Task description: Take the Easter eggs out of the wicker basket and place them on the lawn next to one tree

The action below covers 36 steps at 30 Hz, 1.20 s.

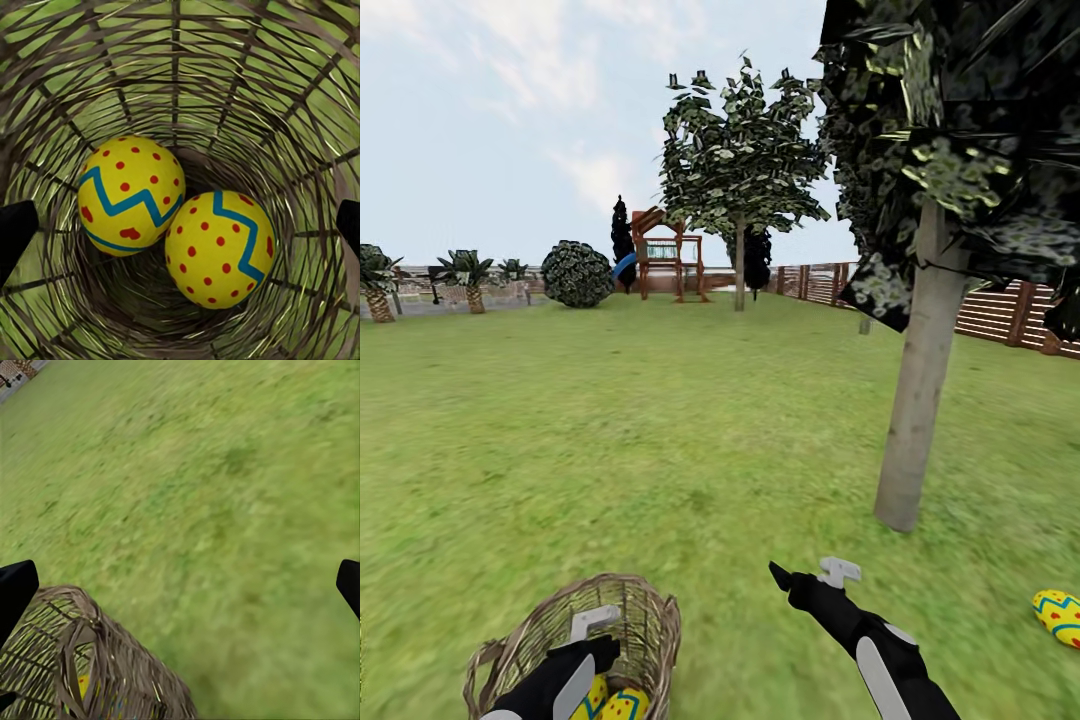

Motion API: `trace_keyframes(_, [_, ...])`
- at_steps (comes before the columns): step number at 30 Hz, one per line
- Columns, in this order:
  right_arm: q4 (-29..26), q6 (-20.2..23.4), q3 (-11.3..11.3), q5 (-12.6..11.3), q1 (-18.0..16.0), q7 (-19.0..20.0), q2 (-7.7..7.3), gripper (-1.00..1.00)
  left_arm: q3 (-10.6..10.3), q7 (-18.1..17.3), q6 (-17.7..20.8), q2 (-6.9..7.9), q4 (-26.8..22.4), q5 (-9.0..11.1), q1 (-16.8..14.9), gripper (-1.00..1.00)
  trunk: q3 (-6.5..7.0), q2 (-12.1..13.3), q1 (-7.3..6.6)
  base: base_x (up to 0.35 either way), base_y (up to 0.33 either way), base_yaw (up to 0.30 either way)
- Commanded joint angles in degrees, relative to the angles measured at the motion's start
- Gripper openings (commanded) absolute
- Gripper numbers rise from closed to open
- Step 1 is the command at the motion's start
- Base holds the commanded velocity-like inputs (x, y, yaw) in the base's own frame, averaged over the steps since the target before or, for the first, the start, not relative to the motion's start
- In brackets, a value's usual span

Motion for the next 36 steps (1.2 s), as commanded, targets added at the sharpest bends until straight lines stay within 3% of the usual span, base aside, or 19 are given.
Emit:
trace_keyframes(1, [-0.06,0.32,-0.06,-0.35,-0.03,0.05,0.02,1.0,-0.42,0.41,0.28,0.03,-0.13,0.53,-0.01,1.0,-0.07,-0.03,-0.01,0.004,0.058,0.0])
trace_keyframes(36, [-0.06,0.32,-0.11,-0.35,-0.03,0.05,-0.06,1.0,-0.42,0.43,0.21,-0.02,-0.13,0.53,-0.01,1.0,-0.07,-0.03,-0.01,0.02,0.056,0.0])
